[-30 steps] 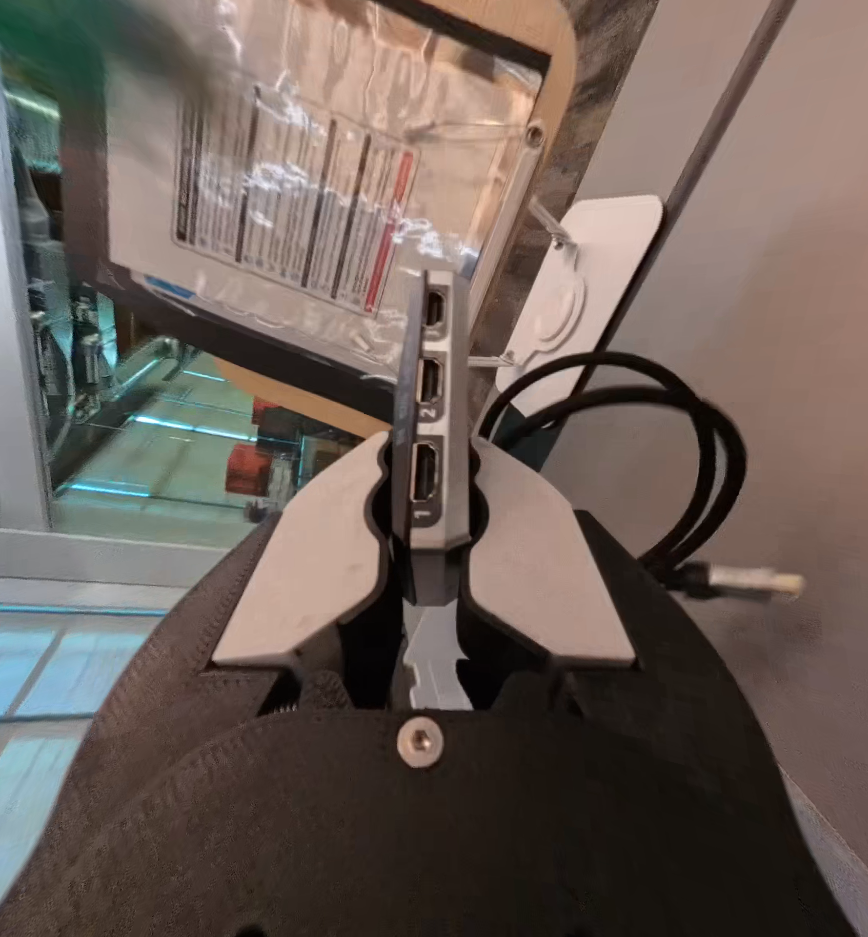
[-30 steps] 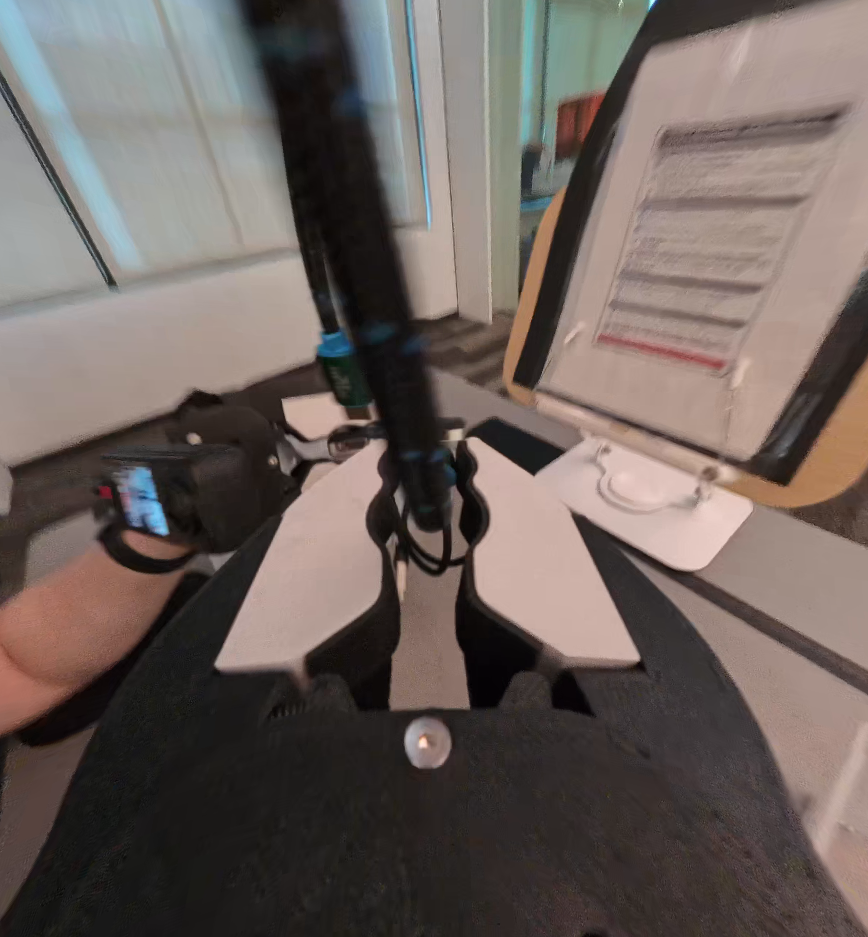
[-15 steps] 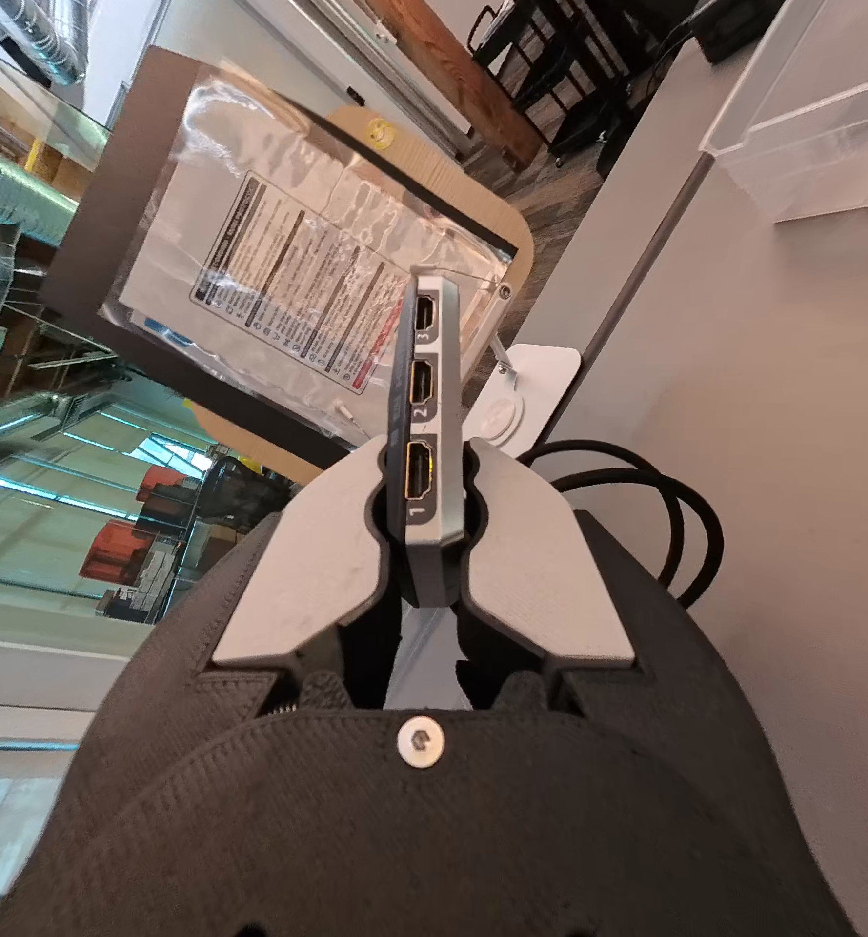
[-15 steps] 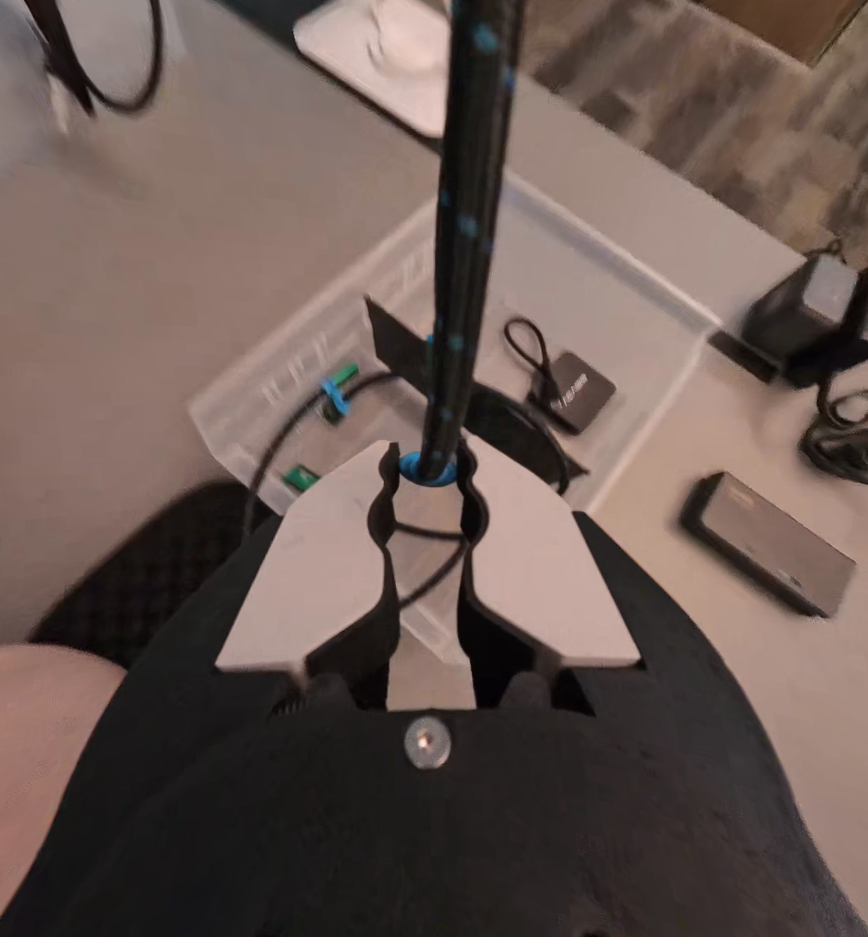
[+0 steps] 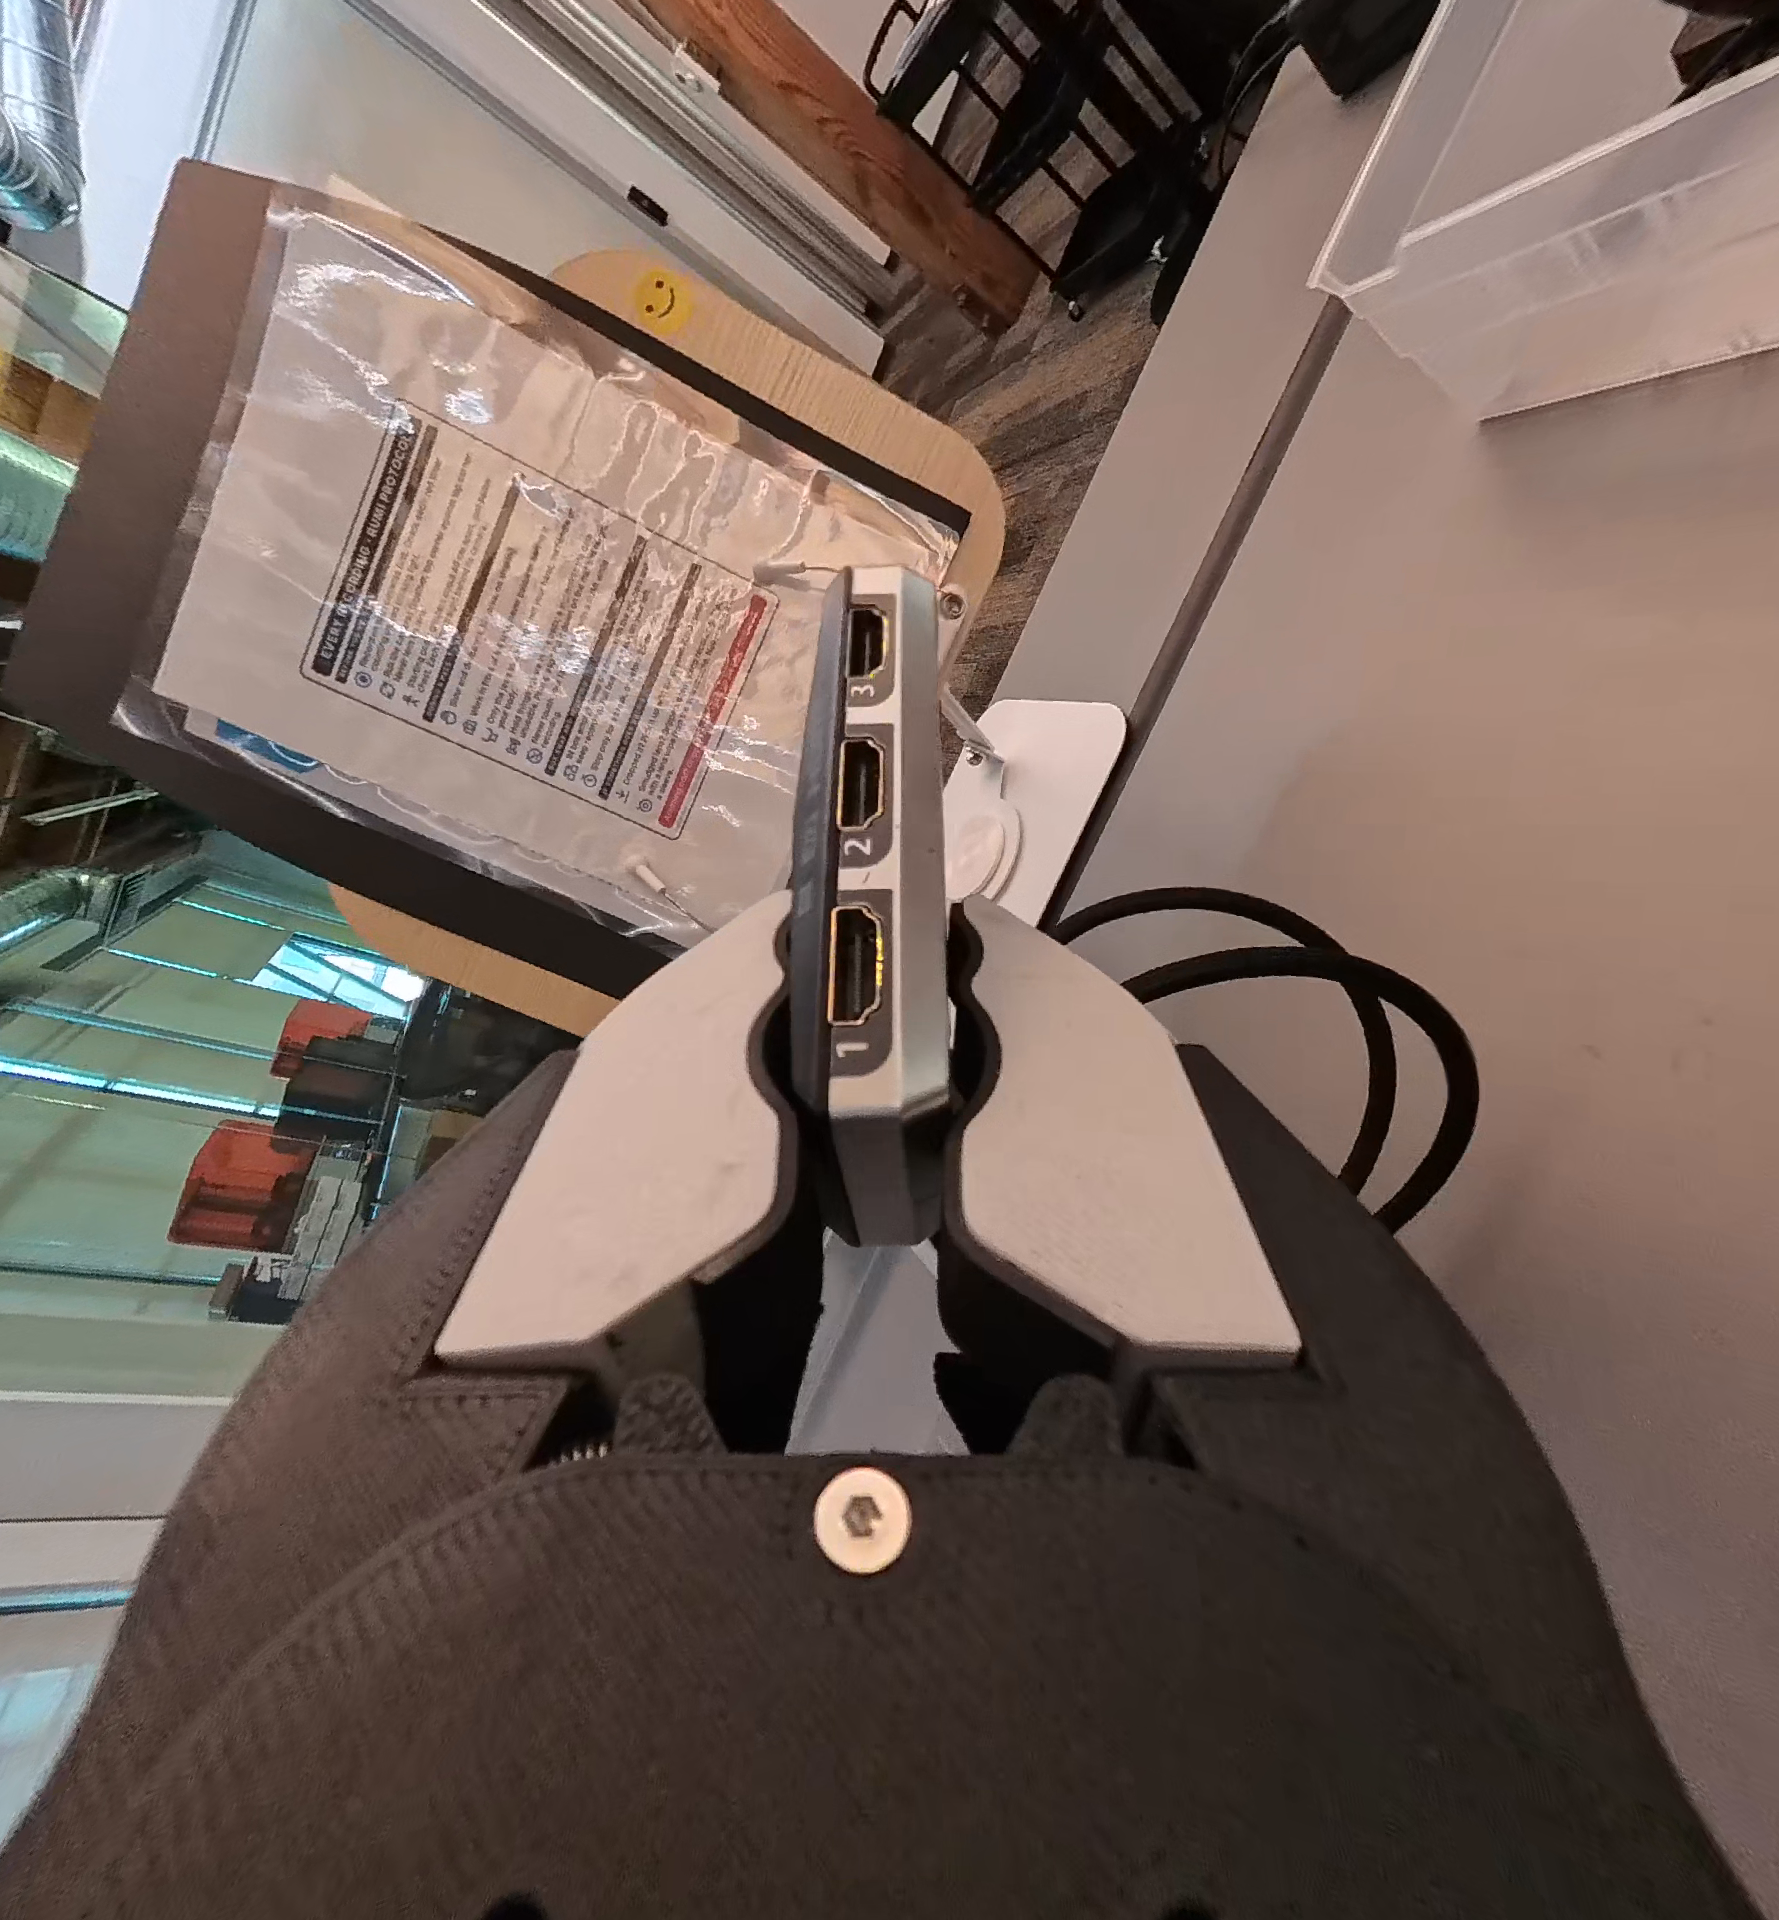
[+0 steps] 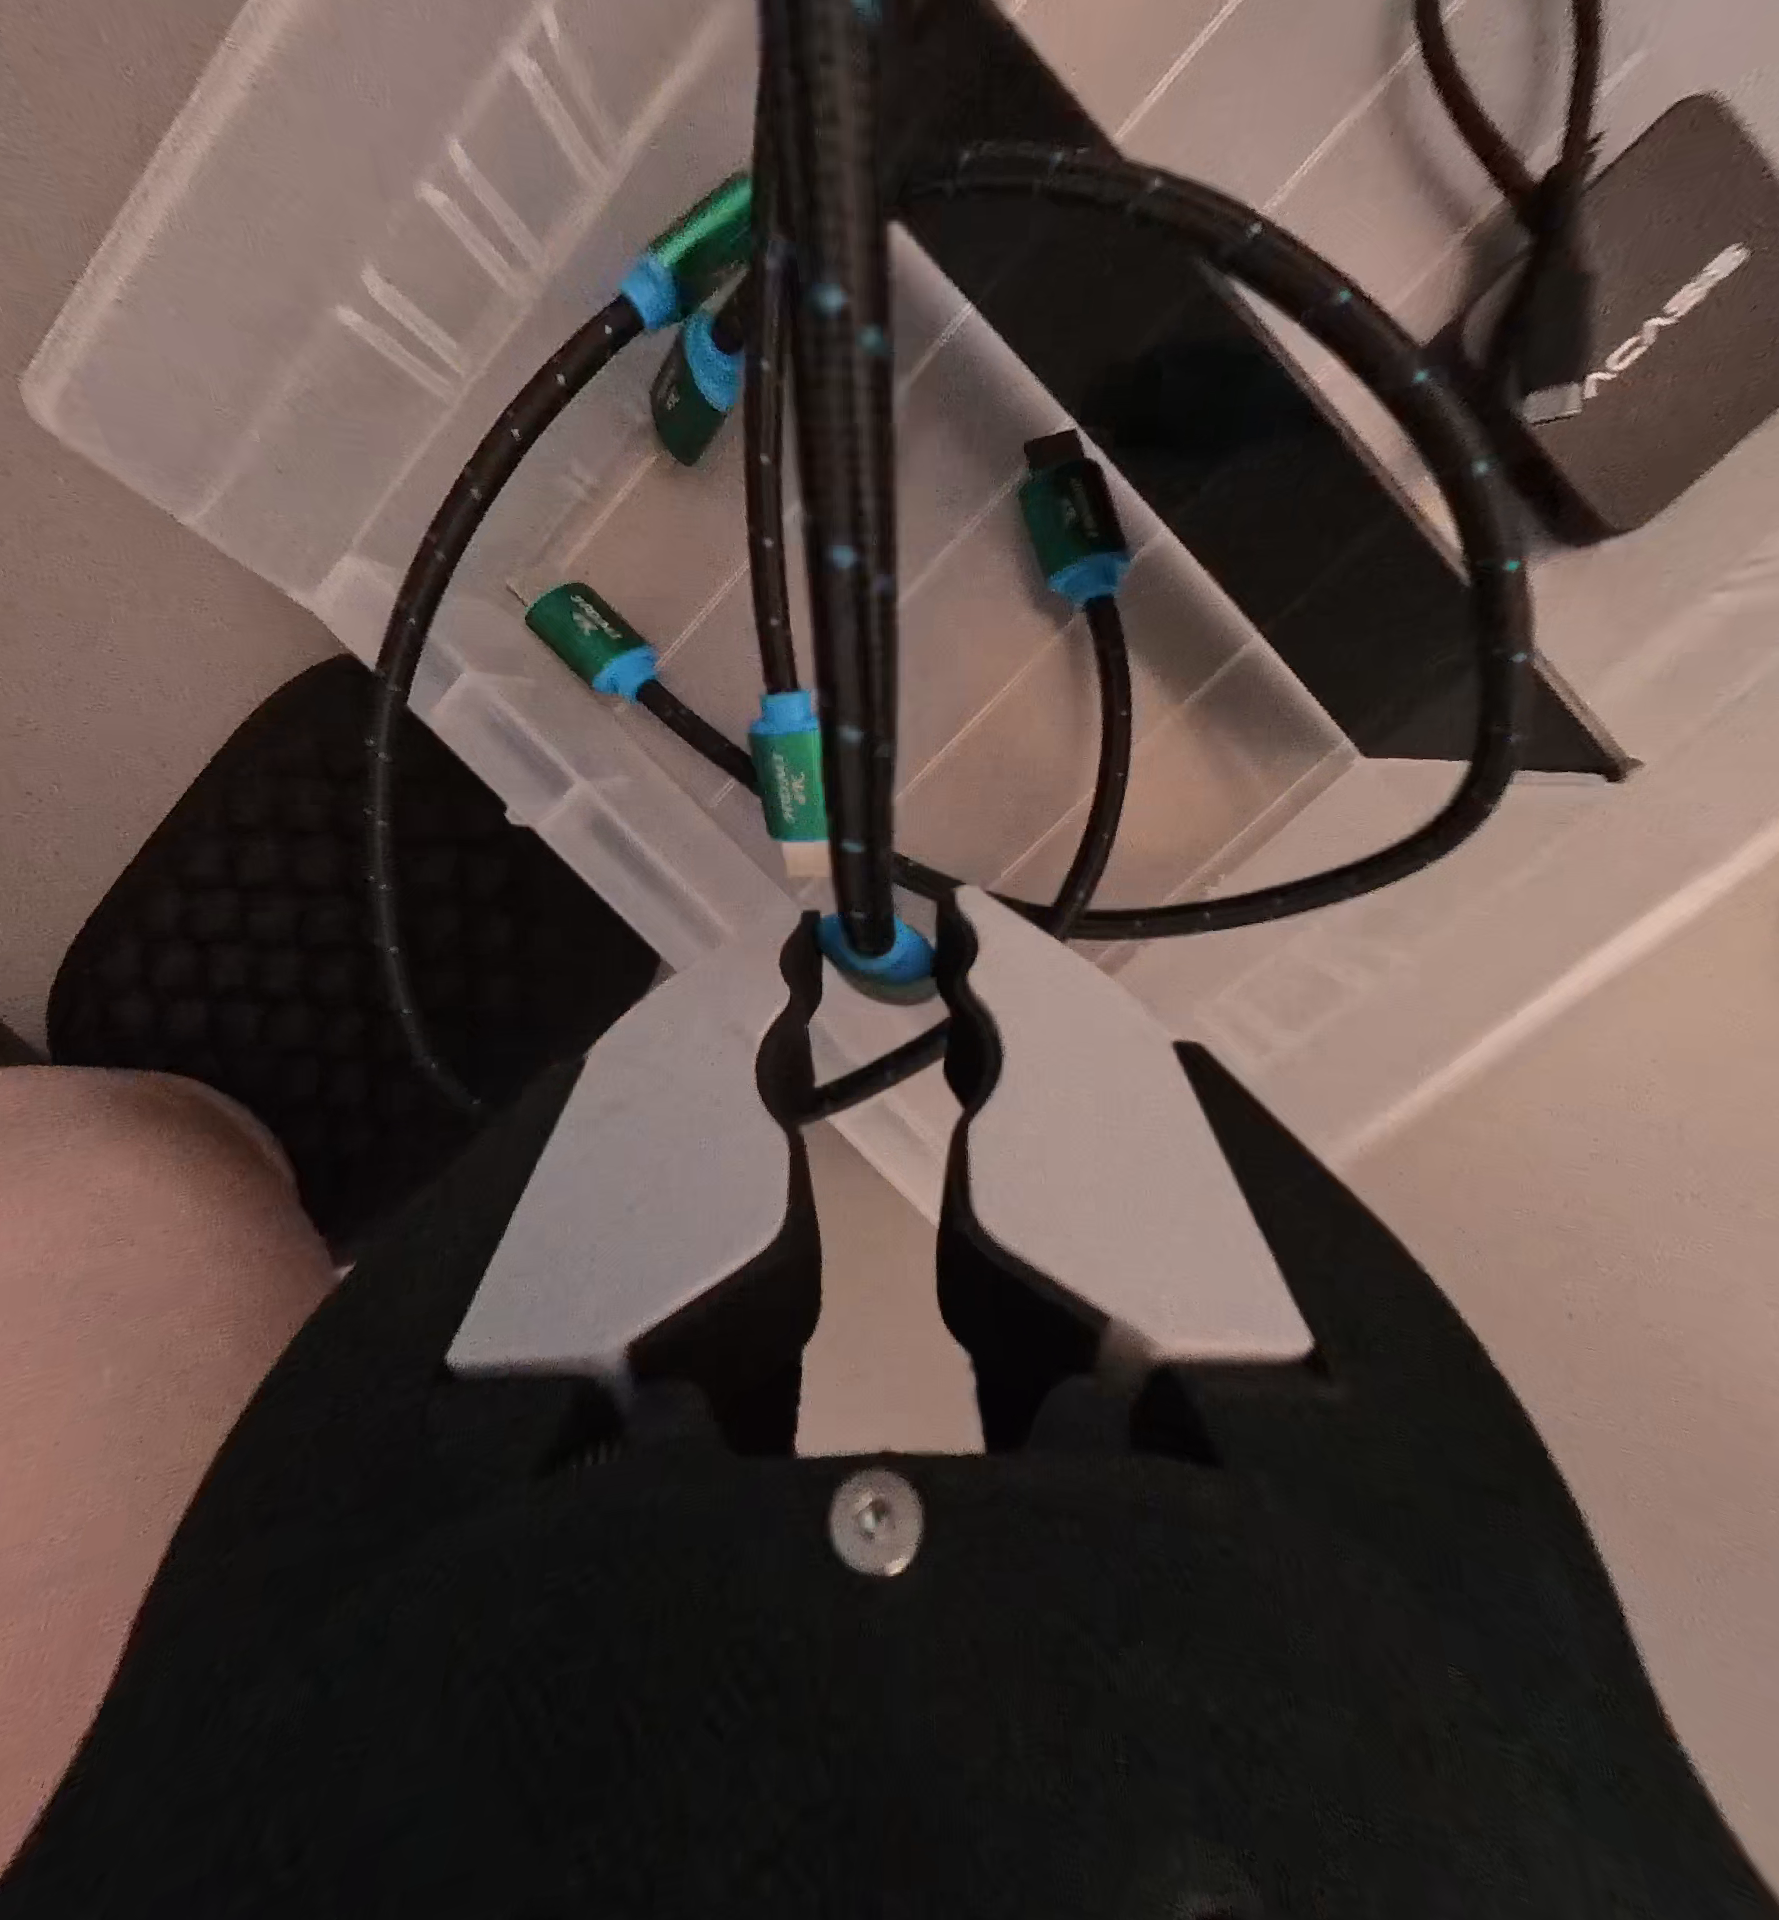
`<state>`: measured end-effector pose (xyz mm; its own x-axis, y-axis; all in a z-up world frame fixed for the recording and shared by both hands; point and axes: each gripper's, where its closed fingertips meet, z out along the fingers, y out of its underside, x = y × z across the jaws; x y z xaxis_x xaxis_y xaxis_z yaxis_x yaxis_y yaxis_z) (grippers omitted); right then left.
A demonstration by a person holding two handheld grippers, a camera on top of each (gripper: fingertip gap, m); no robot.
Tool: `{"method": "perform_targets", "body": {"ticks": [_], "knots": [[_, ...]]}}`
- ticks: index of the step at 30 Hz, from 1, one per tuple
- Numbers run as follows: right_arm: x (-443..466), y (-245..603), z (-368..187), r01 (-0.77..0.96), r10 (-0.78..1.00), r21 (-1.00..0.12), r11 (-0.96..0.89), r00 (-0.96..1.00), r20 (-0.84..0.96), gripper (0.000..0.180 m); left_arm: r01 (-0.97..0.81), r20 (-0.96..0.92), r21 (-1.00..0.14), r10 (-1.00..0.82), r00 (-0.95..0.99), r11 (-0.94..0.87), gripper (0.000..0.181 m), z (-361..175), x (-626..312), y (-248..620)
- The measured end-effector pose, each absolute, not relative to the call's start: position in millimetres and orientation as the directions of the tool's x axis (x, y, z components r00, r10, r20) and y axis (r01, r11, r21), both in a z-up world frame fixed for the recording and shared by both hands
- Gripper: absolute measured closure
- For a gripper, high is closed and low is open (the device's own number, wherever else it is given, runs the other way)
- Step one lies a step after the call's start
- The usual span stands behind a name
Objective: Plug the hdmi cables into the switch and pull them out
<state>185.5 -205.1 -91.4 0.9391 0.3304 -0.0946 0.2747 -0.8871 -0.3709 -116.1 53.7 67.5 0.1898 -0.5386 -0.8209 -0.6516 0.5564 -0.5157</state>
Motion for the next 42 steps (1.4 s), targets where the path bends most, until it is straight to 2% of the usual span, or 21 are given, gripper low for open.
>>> {"method": "perform_targets", "body": {"ticks": [4, 7, 10, 13, 16, 18, 21, 23, 27, 30, 32, 34, 38, 42], "knots": [[192, -188, -98, 0.173, 0.227, -0.335, -0.926, 0.965, -0.129, 0.156, -0.652, -0.83, -0.501, -0.53, 0.175, 0.569, 0.159, 66, -114, 50], [189, -183, -83, 0.08, 0.179, -0.41, -0.909, 0.961, -0.209, 0.146, -0.632, -0.829, -0.51, -0.53, 0.18, 0.583, 0.158, 71, -114, 47], [203, -179, -55, 0.075, 0.144, -0.531, -0.844, 0.985, -0.09, 0.141, -0.587, -0.81, -0.541, -0.562, 0.171, 0.602, 0.158, 76, -115, 39], [216, -169, -3, 0.175, 0.086, -0.656, -0.734, 0.982, 0.166, 0.138, -0.514, -0.764, -0.603, -0.627, 0.153, 0.61, 0.159, 83, -115, 27], [173, -141, 69, 0.428, 0.169, -0.781, -0.455, 0.902, 0.396, 0.133, -0.43, -0.731, -0.641, -0.677, 0.091, 0.635, 0.158, 88, -115, 7], [112, -122, 114, 0.581, 0.259, -0.799, -0.155, 0.804, 0.535, 0.13, -0.391, -0.707, -0.661, -0.706, 0.039, 0.641, 0.158, 89, -114, -5], [-2, -112, 153, 0.622, 0.367, -0.713, 0.323, 0.612, 0.701, 0.13, -0.372, -0.708, -0.642, -0.704, -0.048, 0.671, 0.158, 81, -111, -22], [-64, -108, 142, 0.612, 0.457, -0.655, 0.443, 0.475, 0.752, 0.132, -0.38, -0.72, -0.618, -0.69, -0.077, 0.688, 0.158, 76, -108, -28], [-100, -71, 98, 0.78, 0.472, -0.525, 0.34, 0.341, 0.813, 0.137, -0.388, -0.779, -0.516, -0.607, -0.16, 0.764, 0.158, 61, -102, -41], [-109, -57, 73, 0.808, 0.547, -0.522, 0.272, 0.317, 0.775, 0.144, -0.408, -0.801, -0.465, -0.569, -0.184, 0.786, 0.159, 53, -97, -46], [-106, -51, 60, 0.846, 0.576, -0.485, 0.221, 0.288, 0.765, 0.158, -0.415, -0.806, -0.44, -0.554, -0.209, 0.797, 0.159, 47, -94, -50], [-103, -50, 55, 0.863, 0.595, -0.47, 0.186, 0.281, 0.753, 0.158, -0.422, -0.825, -0.415, -0.529, -0.198, 0.806, 0.158, 45, -91, -48], [-81, -49, 80, 0.844, 0.532, -0.522, 0.125, 0.387, 0.753, 0.158, -0.372, -0.86, -0.48, -0.51, 0.02, 0.795, 0.144, 84, -95, -39], [-22, -58, 124, 0.77, 0.356, -0.631, 0.087, 0.568, 0.742, 0.158, -0.264, -0.791, -0.611, -0.558, 0.252, 0.747, 0.146, 137, -125, -26]]}}
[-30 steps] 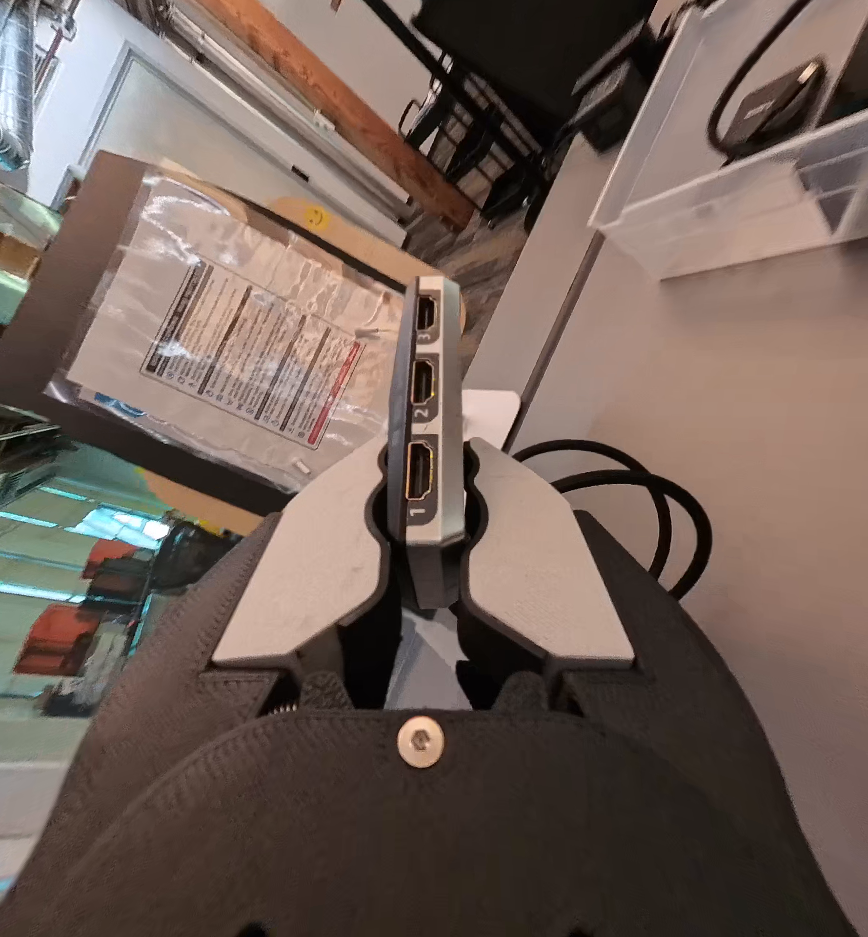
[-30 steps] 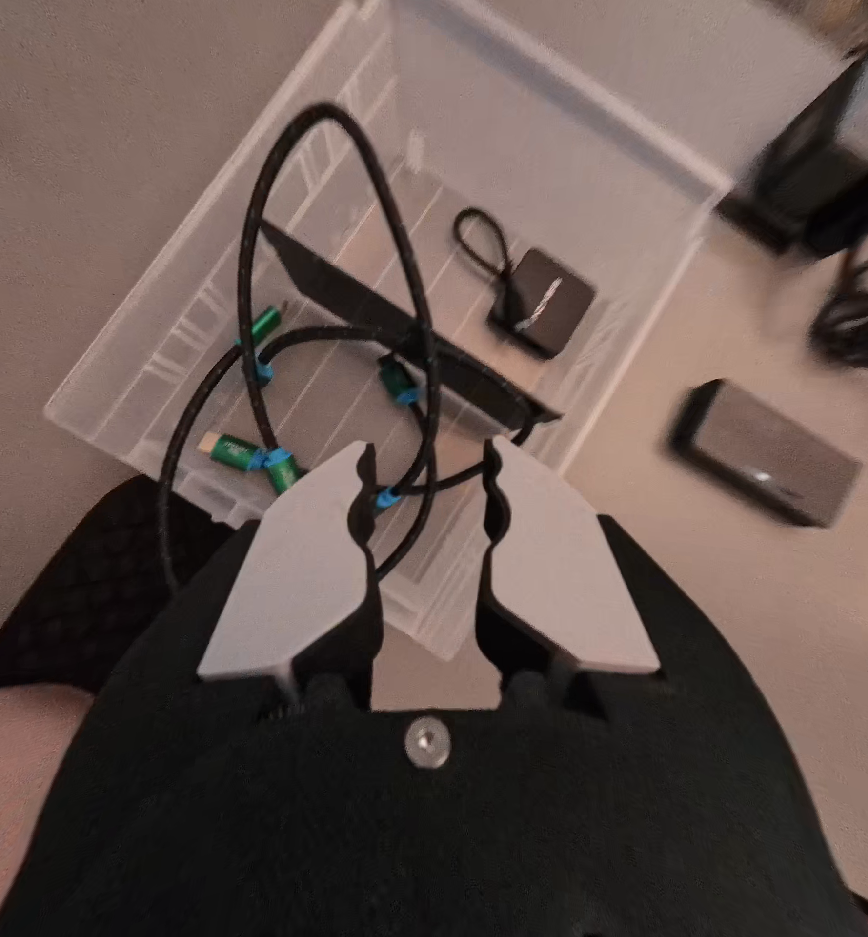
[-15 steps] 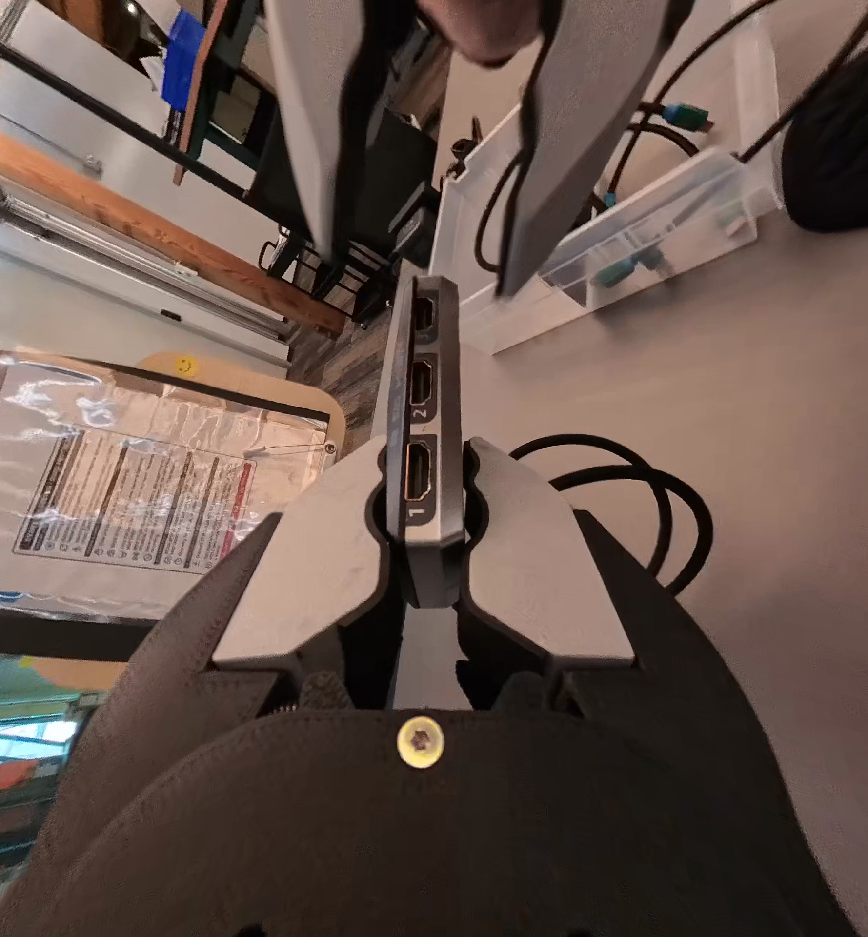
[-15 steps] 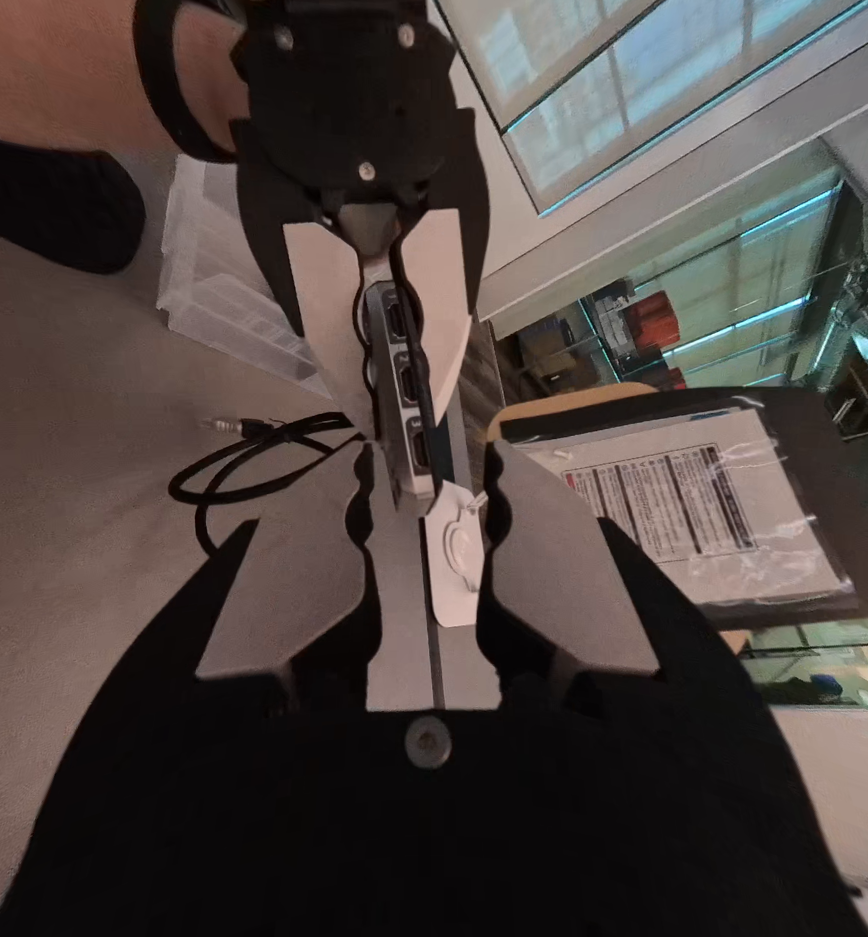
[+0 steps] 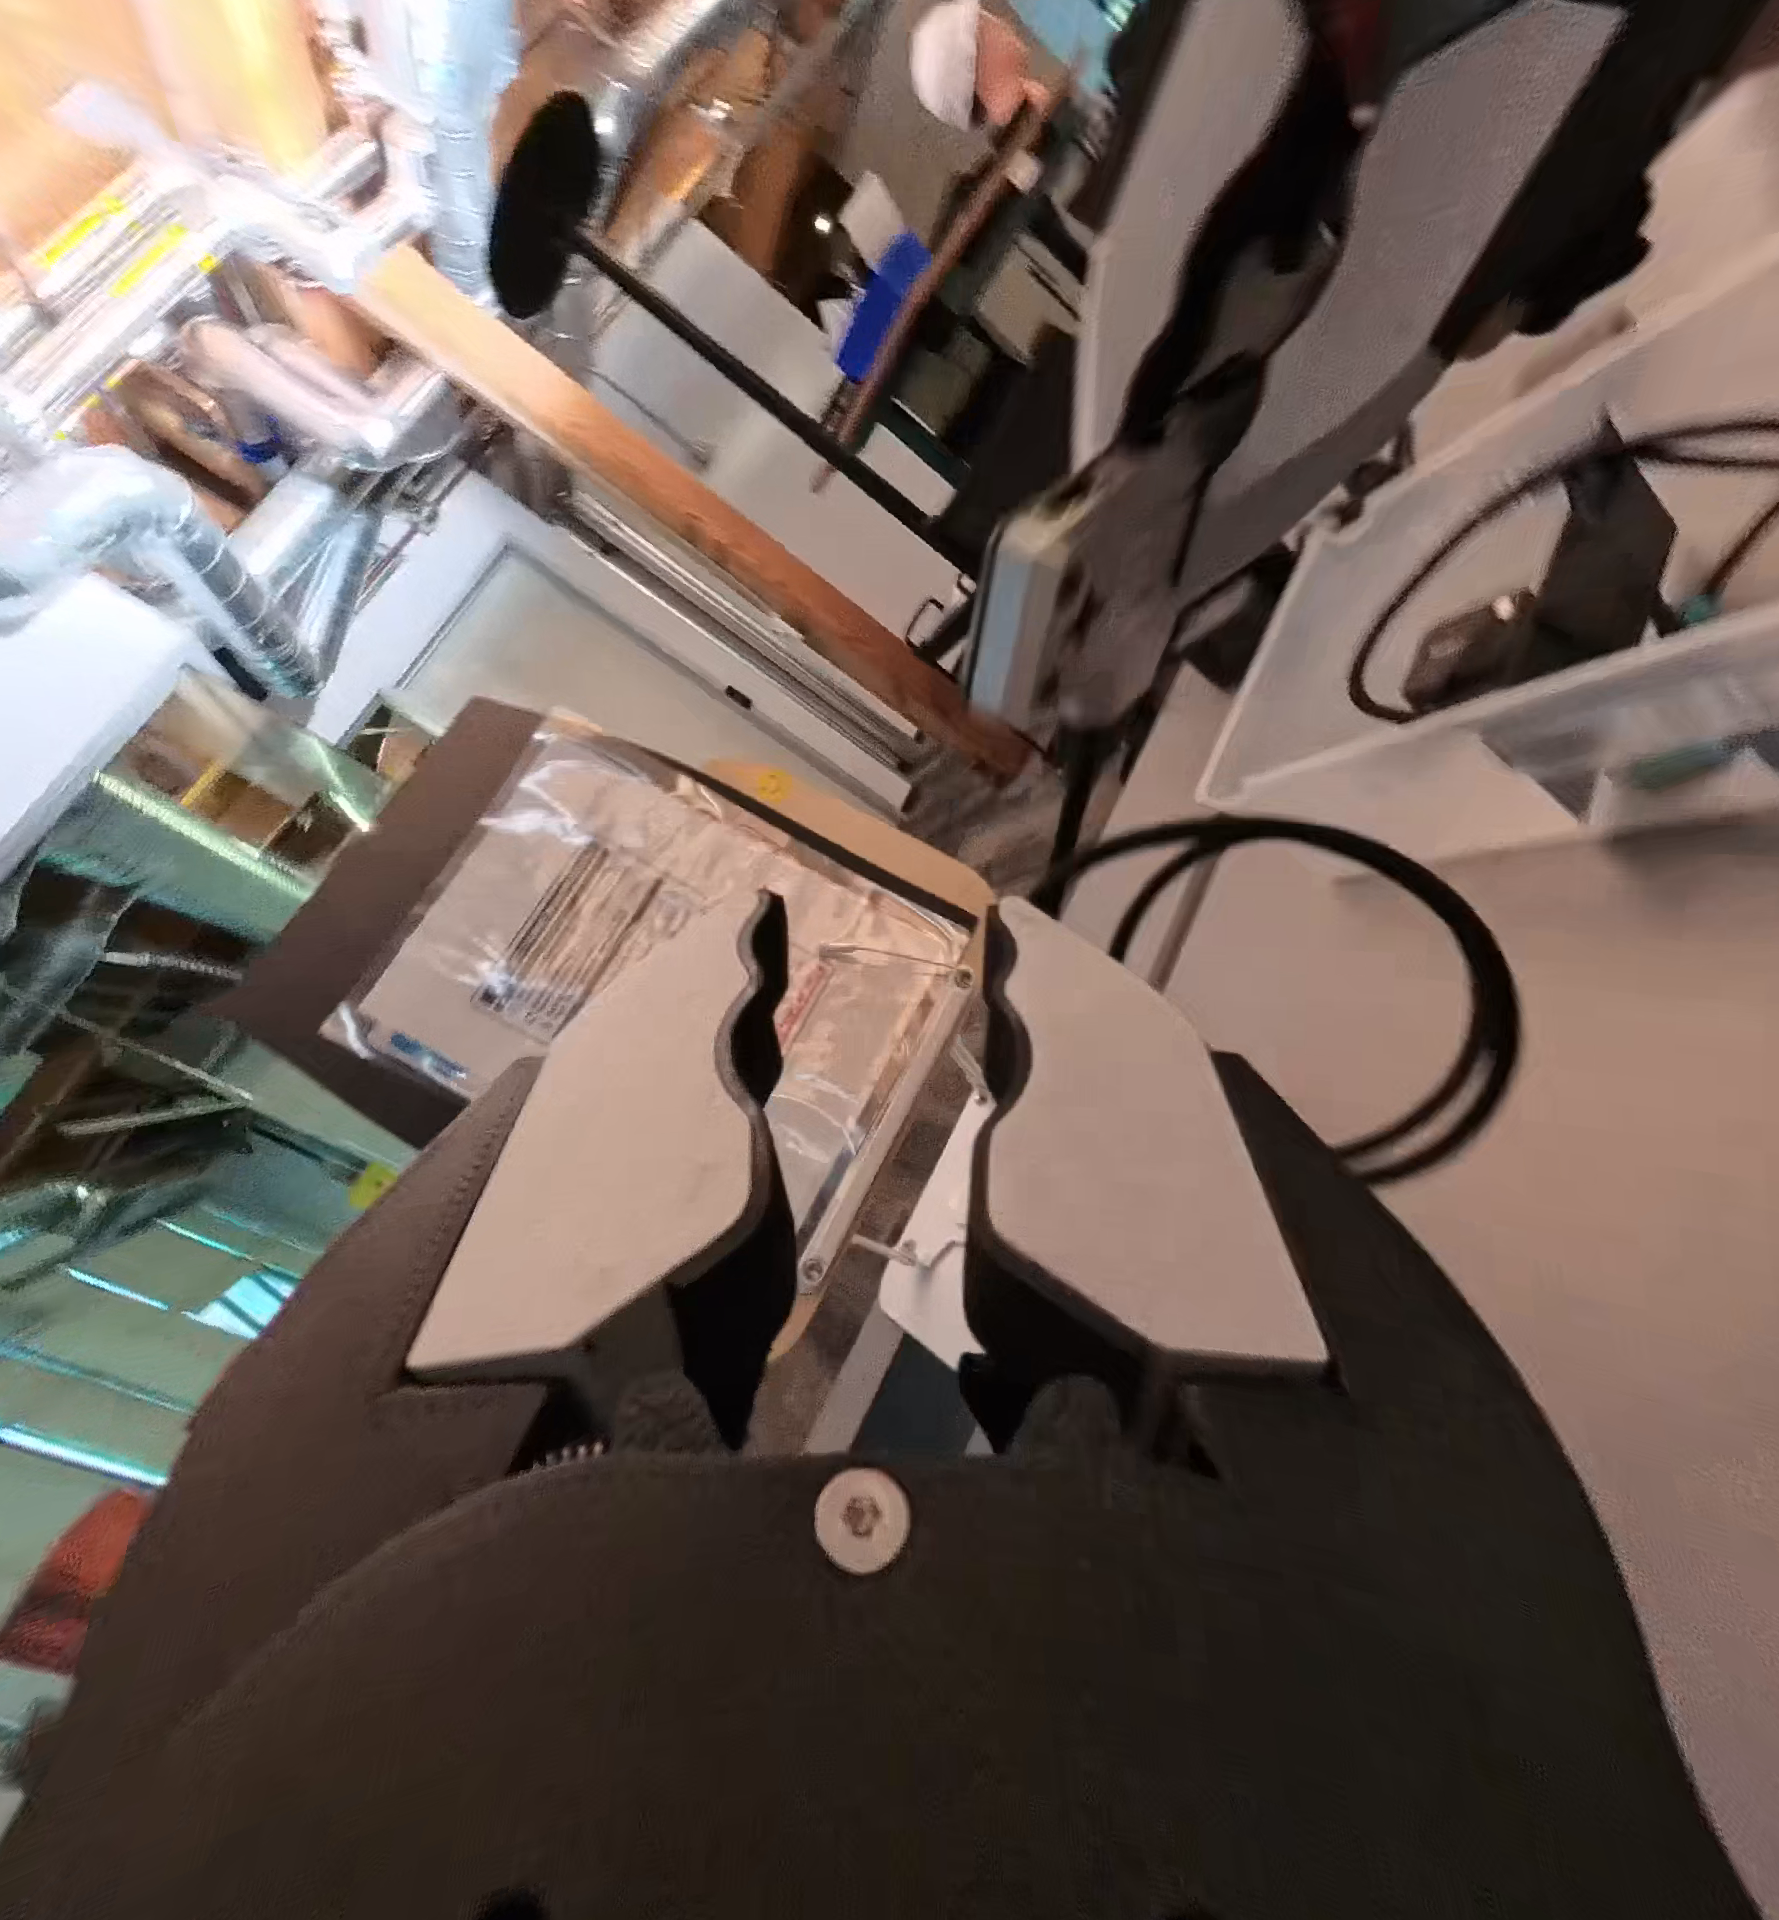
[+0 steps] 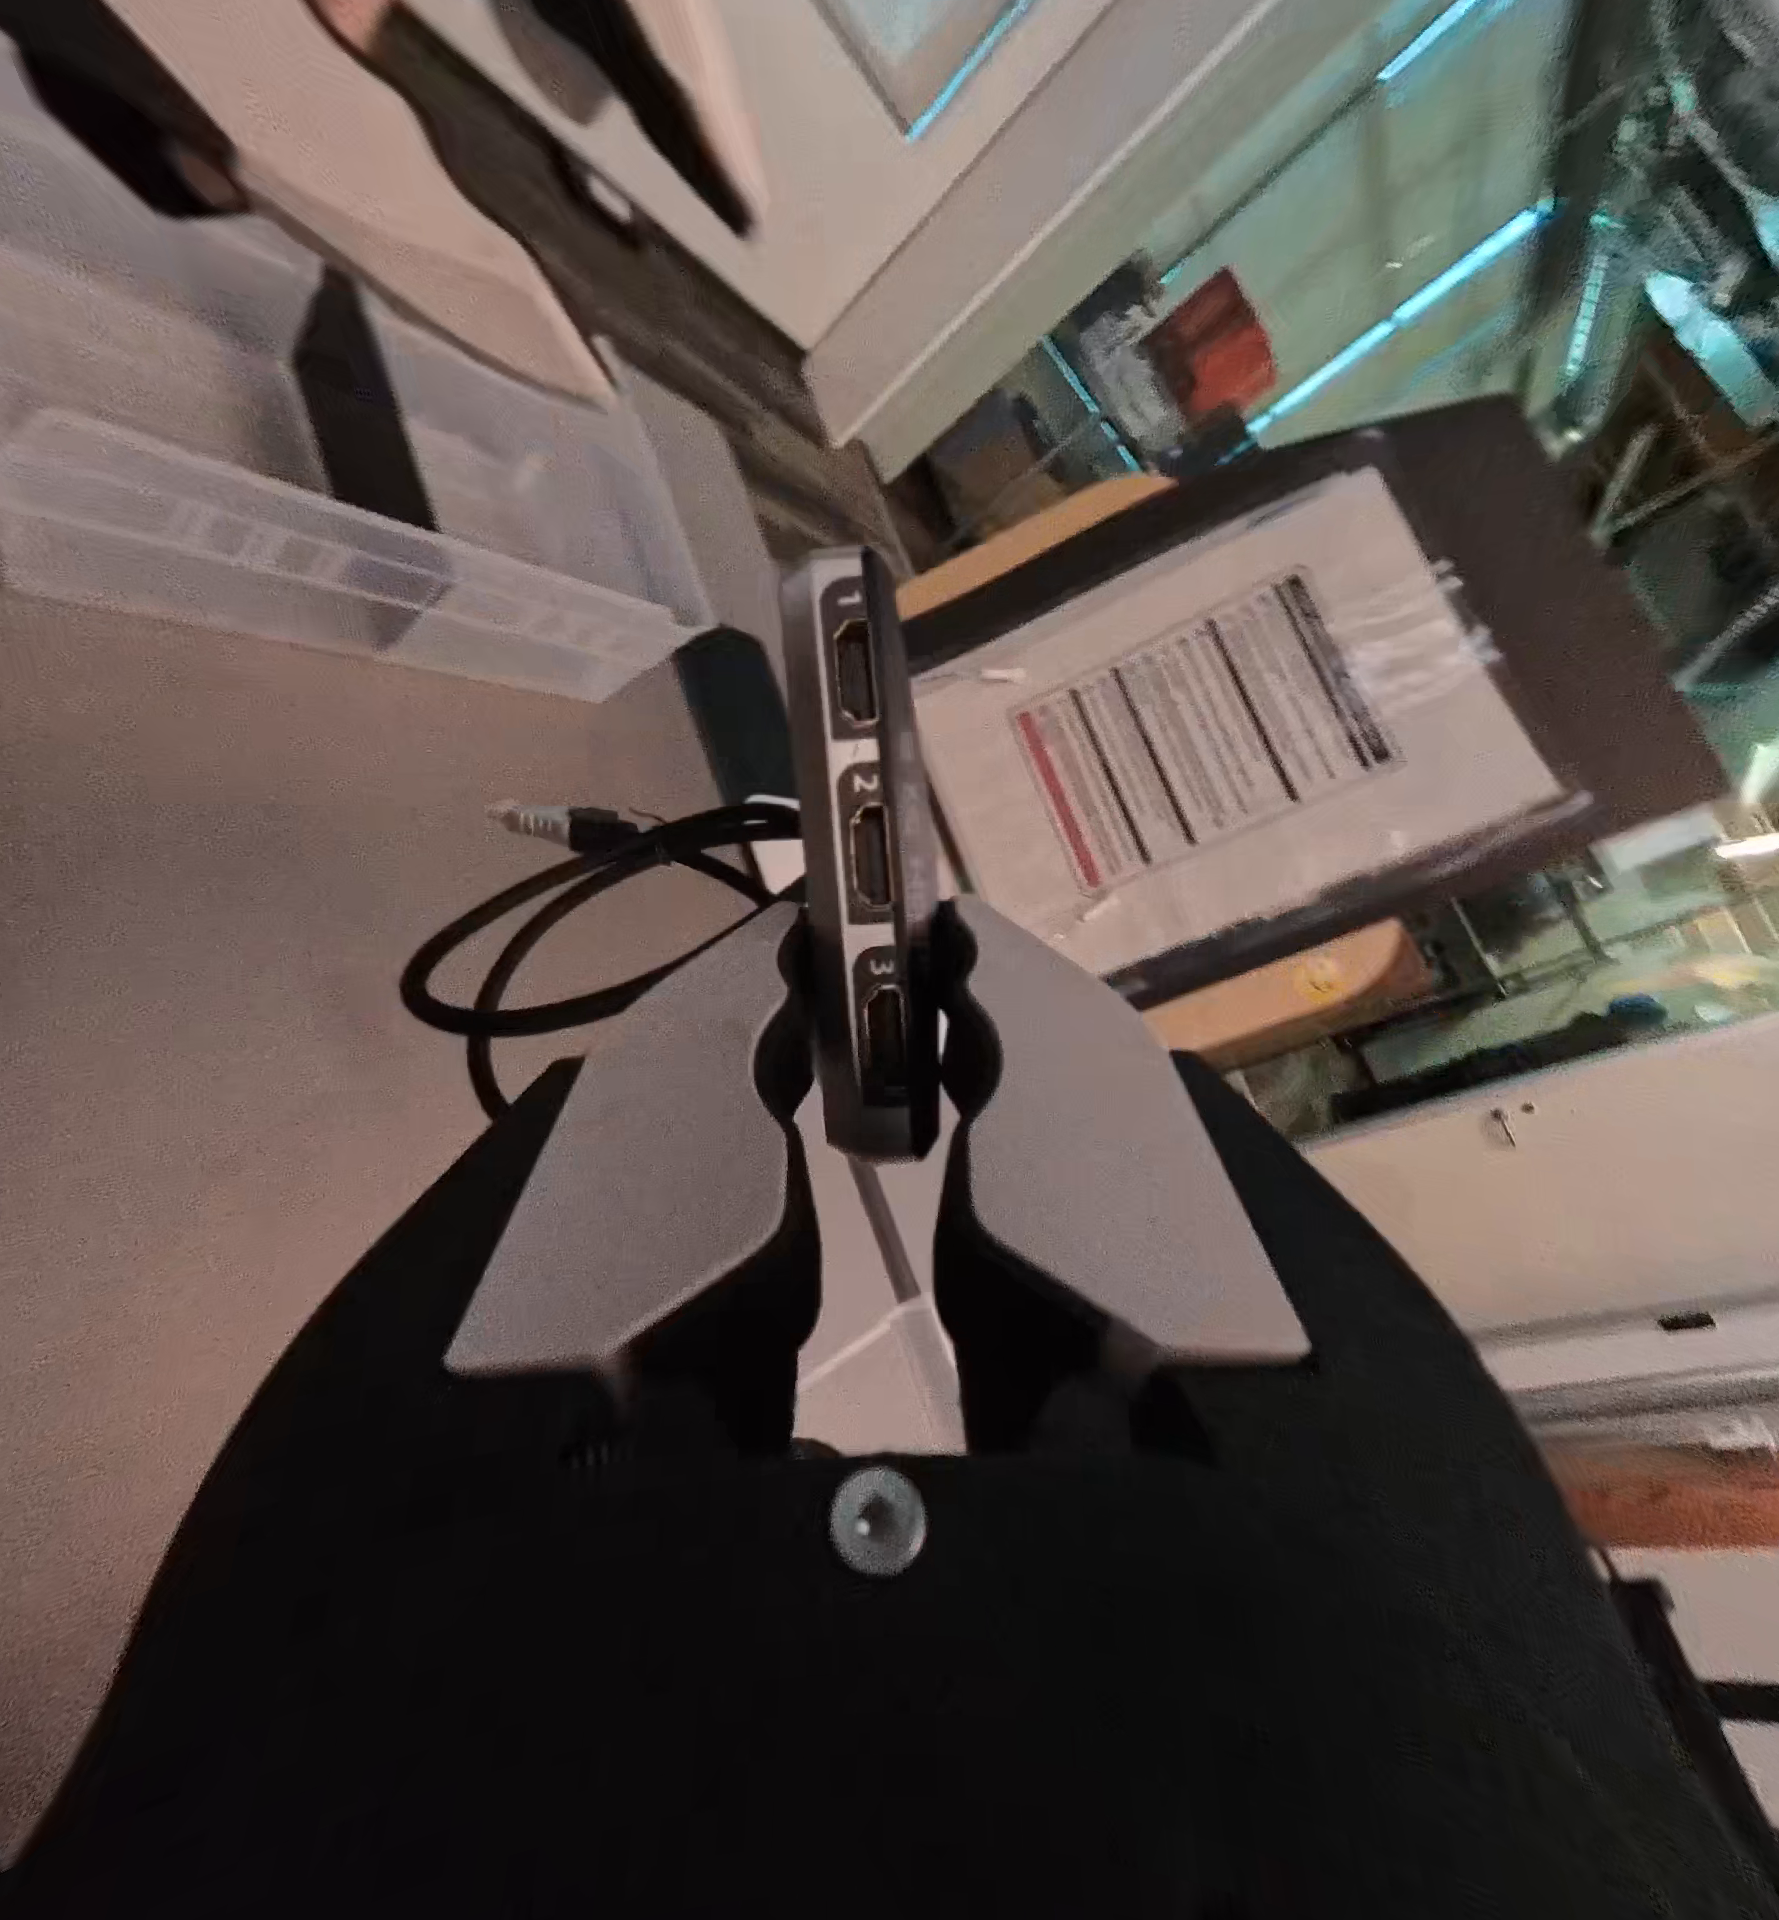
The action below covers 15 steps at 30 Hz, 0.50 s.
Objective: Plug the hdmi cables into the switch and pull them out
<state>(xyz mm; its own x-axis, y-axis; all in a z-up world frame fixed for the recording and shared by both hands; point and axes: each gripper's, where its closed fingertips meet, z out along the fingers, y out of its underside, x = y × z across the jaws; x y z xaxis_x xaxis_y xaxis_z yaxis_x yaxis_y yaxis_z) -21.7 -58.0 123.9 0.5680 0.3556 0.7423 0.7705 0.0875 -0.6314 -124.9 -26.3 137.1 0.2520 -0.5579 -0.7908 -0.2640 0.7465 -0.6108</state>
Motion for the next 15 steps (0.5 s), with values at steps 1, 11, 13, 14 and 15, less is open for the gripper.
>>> {"method": "perform_targets", "body": {"ticks": [1, 11, 13, 14, 15], "knots": [[-3, -62, 136, 0.745, 0.299, -0.662, 0.077, 0.616, 0.728, 0.158, -0.249, -0.763, -0.644, -0.586, 0.272, 0.723, 0.147, 143, -131, -24], [157, -105, 166, 0.584, -0.156, -0.811, -0.039, 0.798, 0.582, 0.158, -0.324, -0.774, -0.633, -0.584, 0.245, 0.703, 0.152, 135, -137, -12], [177, -103, 160, 0.588, -0.219, -0.808, -0.044, 0.783, 0.582, 0.158, -0.346, -0.792, -0.609, -0.567, 0.224, 0.714, 0.153, 129, -133, -13], [184, -102, 157, 0.6, -0.237, -0.798, -0.049, 0.77, 0.593, 0.158, -0.354, -0.801, -0.598, -0.559, 0.216, 0.719, 0.154, 127, -132, -14], [190, -102, 154, 0.622, -0.253, -0.781, -0.061, 0.747, 0.615, 0.158, -0.359, -0.805, -0.591, -0.555, 0.209, 0.722, 0.155, 125, -130, -14]]}}
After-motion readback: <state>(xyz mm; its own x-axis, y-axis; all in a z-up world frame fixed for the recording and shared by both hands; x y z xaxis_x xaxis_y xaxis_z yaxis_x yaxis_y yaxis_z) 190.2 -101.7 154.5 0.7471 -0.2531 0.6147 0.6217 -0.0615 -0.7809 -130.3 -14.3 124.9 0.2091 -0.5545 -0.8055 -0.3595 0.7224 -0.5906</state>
